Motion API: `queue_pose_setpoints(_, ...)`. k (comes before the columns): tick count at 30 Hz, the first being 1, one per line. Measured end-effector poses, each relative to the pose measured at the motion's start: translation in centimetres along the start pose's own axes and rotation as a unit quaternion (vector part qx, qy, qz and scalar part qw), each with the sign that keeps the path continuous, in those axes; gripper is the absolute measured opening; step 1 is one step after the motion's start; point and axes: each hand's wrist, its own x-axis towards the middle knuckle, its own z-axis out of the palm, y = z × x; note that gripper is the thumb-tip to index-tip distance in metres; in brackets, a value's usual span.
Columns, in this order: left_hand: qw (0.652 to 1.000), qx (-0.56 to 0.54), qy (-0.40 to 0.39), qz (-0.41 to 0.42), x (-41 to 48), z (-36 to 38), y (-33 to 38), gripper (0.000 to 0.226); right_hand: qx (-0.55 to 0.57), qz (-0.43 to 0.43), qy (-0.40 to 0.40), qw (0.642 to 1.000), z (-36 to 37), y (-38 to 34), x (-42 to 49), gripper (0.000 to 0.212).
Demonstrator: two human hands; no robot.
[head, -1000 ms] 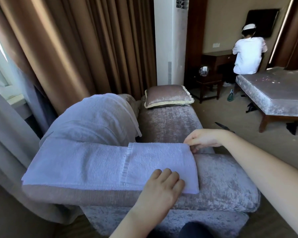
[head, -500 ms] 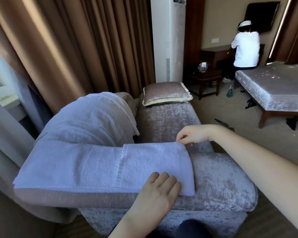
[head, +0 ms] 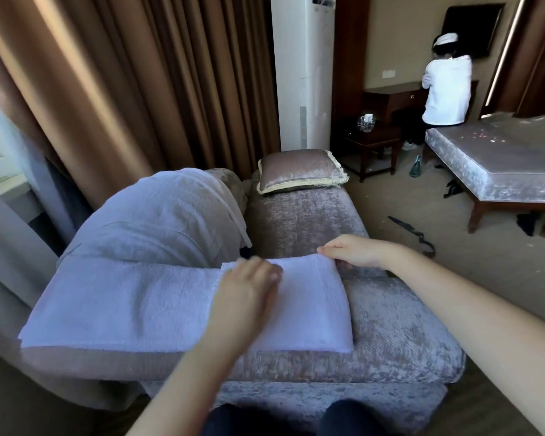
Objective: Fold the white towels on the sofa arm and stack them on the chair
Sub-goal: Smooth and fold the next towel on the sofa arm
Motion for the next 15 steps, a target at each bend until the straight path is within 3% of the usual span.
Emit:
queue_pose_setpoints(1, 0.998, 0.028, -0.015, -0.055, 1.2, -0.2, -1.6, 0.028, 0.028, -0.005, 0.017, 0.999, 0.4, 0.0, 0.0, 0.046)
queue_pose_setpoints(3, 0.976, 0.074, -0.121, -0.167, 2.9, -0.3, -4.4, 0.035, 0.084, -0.018, 0.064, 0.994, 1.5, 0.0, 0.0, 0.056)
queue_pose_setpoints(5, 0.947, 0.075, -0.221, -0.220, 3.8, 0.3, -6.5, 0.037, 0.133, -0.037, 0.118, 0.983, 2.3, 0.1, 0.0, 0.061)
queue_pose_setpoints(9, 0.951, 0.003, -0.203, -0.235, 4.2, 1.1, -8.3, 0.028, 0.230, -0.062, 0.158, 0.958, 2.7, 0.3, -0.1, 0.072)
queue_pose_setpoints(11, 0.947, -0.022, -0.202, -0.250, 4.4, 1.1, -8.8, 0.025, 0.204, -0.045, 0.152, 0.966, 3.1, 0.4, 0.0, 0.055)
queue_pose_setpoints(15, 0.932, -0.035, -0.253, -0.257, 4.6, 1.5, -9.1, 0.034, 0.024, -0.014, 0.149, 0.988, 3.9, 1.2, 0.3, 0.026)
